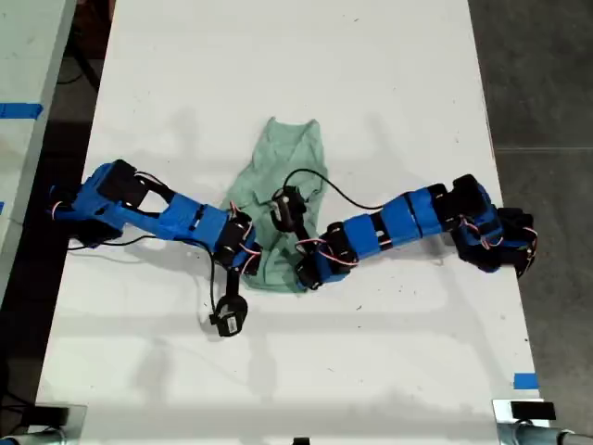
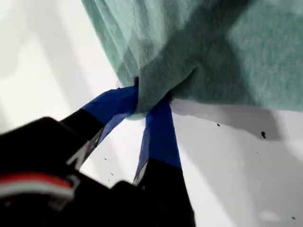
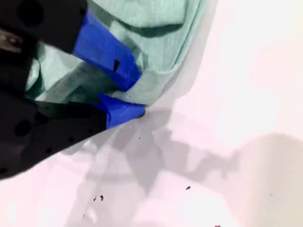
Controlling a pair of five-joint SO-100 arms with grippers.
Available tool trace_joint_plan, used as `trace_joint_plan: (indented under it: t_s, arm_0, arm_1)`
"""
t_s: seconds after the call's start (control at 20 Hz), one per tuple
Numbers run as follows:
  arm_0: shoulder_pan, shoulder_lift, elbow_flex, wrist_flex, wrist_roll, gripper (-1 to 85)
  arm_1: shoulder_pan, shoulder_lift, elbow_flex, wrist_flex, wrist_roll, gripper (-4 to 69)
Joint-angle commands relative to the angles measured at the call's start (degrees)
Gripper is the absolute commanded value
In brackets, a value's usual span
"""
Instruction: Fold t shirt
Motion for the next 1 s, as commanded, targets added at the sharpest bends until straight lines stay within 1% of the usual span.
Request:
trace_joint_plan:
  t_s: [0.0, 0.05, 0.2, 0.25, 0.35, 0.45, 0.55, 0.65, 0.8, 0.95]
  arm_0:
    - [4.0, 3.9, -3.3, -0.6, 4.0, -0.3]
    - [5.6, 5.0, -4.3, -0.8, 5.4, -0.3]
    - [10.7, 10.9, -4.4, -1.5, 6.2, -0.3]
    - [12.4, 13.4, -4.7, -2.4, 6.7, -0.3]
    - [14.2, 18.5, -5.0, -3.8, 8.0, -0.3]
    - [12.7, 23.9, -3.4, -2.9, 9.5, -0.3]
    - [7.1, 29.0, -1.1, -1.1, 13.6, -0.3]
    - [-0.8, 33.8, 1.1, 0.0, 19.3, -0.3]
    - [-16.5, 37.8, 6.0, 0.4, 29.1, -0.3]
    - [-33.8, 31.8, 7.6, 1.5, 39.2, -0.3]
  arm_1:
    - [-2.4, 4.8, -3.2, 1.5, 0.7, 1.4]
    - [-3.7, 5.6, -3.3, 1.9, 0.9, 1.4]
    - [-9.7, 7.0, -5.9, 3.6, 1.9, 1.4]
    - [-11.4, 6.2, -10.2, 6.2, 2.0, 1.4]
    - [-12.8, 8.0, -15.9, 7.4, -0.4, 1.4]
    - [-10.8, 12.7, -16.7, 6.8, -4.8, 1.4]
    - [-5.6, 18.2, -15.4, 8.5, -9.2, 1.4]
    - [1.8, 22.6, -13.8, 11.3, -14.0, 1.4]
    - [14.9, 24.7, -9.8, 14.0, -21.1, 1.4]
    - [27.8, 22.1, -5.9, 14.0, -25.7, 1.3]
